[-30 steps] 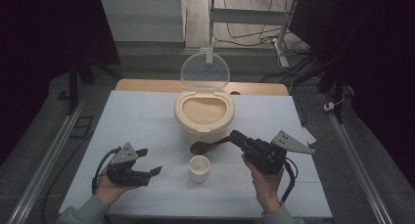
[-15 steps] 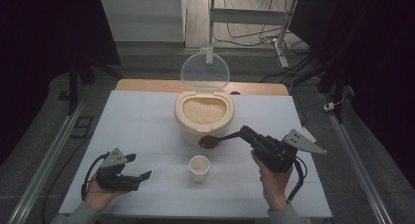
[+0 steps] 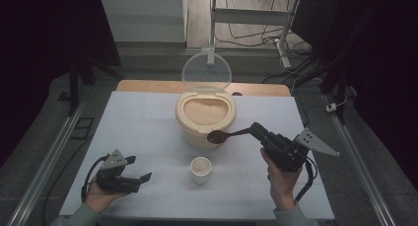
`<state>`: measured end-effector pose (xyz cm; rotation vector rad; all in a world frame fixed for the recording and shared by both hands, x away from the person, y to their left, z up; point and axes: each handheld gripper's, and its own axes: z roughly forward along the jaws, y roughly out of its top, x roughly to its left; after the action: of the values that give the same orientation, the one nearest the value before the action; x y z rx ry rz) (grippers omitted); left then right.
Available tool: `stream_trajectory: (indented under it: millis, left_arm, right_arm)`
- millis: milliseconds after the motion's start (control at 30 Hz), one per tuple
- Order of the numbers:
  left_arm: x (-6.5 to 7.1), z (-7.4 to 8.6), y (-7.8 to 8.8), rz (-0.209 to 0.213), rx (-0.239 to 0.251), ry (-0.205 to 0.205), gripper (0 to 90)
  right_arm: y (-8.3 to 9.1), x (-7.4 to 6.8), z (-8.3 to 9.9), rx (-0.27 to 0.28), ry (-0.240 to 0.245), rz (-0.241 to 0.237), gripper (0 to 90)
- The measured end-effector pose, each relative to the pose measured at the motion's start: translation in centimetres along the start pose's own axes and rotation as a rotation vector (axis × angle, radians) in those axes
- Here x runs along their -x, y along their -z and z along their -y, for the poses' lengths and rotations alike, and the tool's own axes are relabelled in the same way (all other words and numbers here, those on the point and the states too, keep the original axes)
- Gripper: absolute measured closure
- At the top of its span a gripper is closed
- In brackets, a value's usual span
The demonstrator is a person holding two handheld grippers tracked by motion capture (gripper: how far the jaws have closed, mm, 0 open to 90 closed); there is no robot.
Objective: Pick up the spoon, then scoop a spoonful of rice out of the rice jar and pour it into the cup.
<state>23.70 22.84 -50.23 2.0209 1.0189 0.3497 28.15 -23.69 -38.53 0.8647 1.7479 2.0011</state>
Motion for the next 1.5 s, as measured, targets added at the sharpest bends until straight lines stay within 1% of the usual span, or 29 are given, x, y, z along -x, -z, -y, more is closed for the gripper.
stream_trajectory:
  millis: [433, 567, 700, 767, 800, 833, 867, 1000, 1033, 1067, 1100, 1133, 1167, 1200, 1233, 1267, 1300, 1433, 1467, 1500]
  left_arm:
    - [0.0, 0.1, -0.4, 0.008, -0.022, -0.005, 14.5]
    - [0.1, 0.0, -0.5, 0.009, -0.024, -0.003, 14.5]
    - [0.1, -0.1, -0.5, 0.010, -0.026, -0.007, 14.3]
    - [0.1, -0.1, -0.6, 0.012, -0.026, -0.005, 14.3]
    - [0.1, -0.1, -0.6, 0.013, -0.027, -0.006, 14.3]
    - [0.1, 0.0, -0.6, 0.013, -0.028, -0.006, 14.3]
    - [0.1, 0.0, -0.6, 0.014, -0.029, -0.006, 14.3]
    - [0.1, 0.0, -0.6, 0.017, -0.028, -0.004, 14.3]
    - [0.1, 0.0, -0.6, 0.017, -0.029, -0.006, 14.2]
    - [0.1, 0.0, -0.6, 0.017, -0.029, -0.006, 14.2]
    - [0.1, 0.0, -0.6, 0.018, -0.029, -0.006, 14.2]
    - [0.1, 0.0, -0.7, 0.018, -0.030, -0.006, 14.2]
    - [0.1, 0.0, -0.7, 0.019, -0.030, -0.006, 14.2]
    - [0.1, 0.0, -0.7, 0.021, -0.031, -0.006, 14.2]
    - [0.1, 0.0, -0.7, 0.021, -0.031, -0.005, 14.2]
    - [0.1, 0.0, -0.7, 0.023, -0.032, -0.005, 14.3]
    - [0.1, 0.0, -0.7, 0.023, -0.034, -0.005, 14.3]
    - [0.1, 0.1, -0.8, 0.026, -0.037, -0.006, 14.2]
    - [0.1, 0.1, -0.8, 0.027, -0.037, -0.006, 14.2]
    - [0.1, 0.1, -0.8, 0.027, -0.037, -0.007, 14.2]
  right_arm:
    - [0.0, 0.5, -0.3, 0.022, -0.004, 0.021, 83.1]
    - [-0.3, 0.8, -0.7, 0.037, -0.004, 0.028, 83.1]
    - [-1.2, 1.5, -1.6, 0.071, -0.009, 0.046, 83.1]
    - [-1.5, 1.7, -1.8, 0.072, -0.012, 0.050, 83.1]
    - [-1.8, 1.9, -1.9, 0.068, -0.008, 0.058, 83.1]
    - [-2.4, 2.3, -2.2, 0.062, -0.006, 0.080, 83.1]
    - [-2.4, 2.3, -2.2, 0.062, -0.006, 0.080, 83.1]
    - [-3.5, 3.2, -2.8, 0.047, -0.001, 0.125, 83.1]
    - [-4.1, 3.6, -3.0, 0.039, -0.004, 0.146, 83.1]
    - [-4.1, 3.6, -3.0, 0.039, -0.004, 0.146, 83.1]
    - [-4.8, 3.9, -3.2, 0.021, 0.003, 0.165, 83.1]
    - [-5.2, 4.0, -3.2, 0.010, 0.007, 0.172, 83.1]
    - [-5.2, 4.0, -3.2, 0.010, 0.007, 0.172, 83.1]
    - [-6.0, 4.1, -3.3, -0.011, 0.023, 0.192, 83.1]
    - [-6.0, 4.1, -3.3, -0.011, 0.023, 0.192, 83.1]
    - [-6.8, 4.2, -3.3, -0.030, 0.043, 0.207, 83.0]
    - [-6.8, 4.2, -3.3, -0.030, 0.043, 0.207, 83.0]
    - [-8.2, 4.0, -3.0, -0.070, 0.077, 0.226, 83.1]
    - [-8.4, 3.9, -3.0, -0.078, 0.089, 0.228, 83.1]
    - [-8.4, 3.9, -3.0, -0.078, 0.089, 0.228, 83.1]
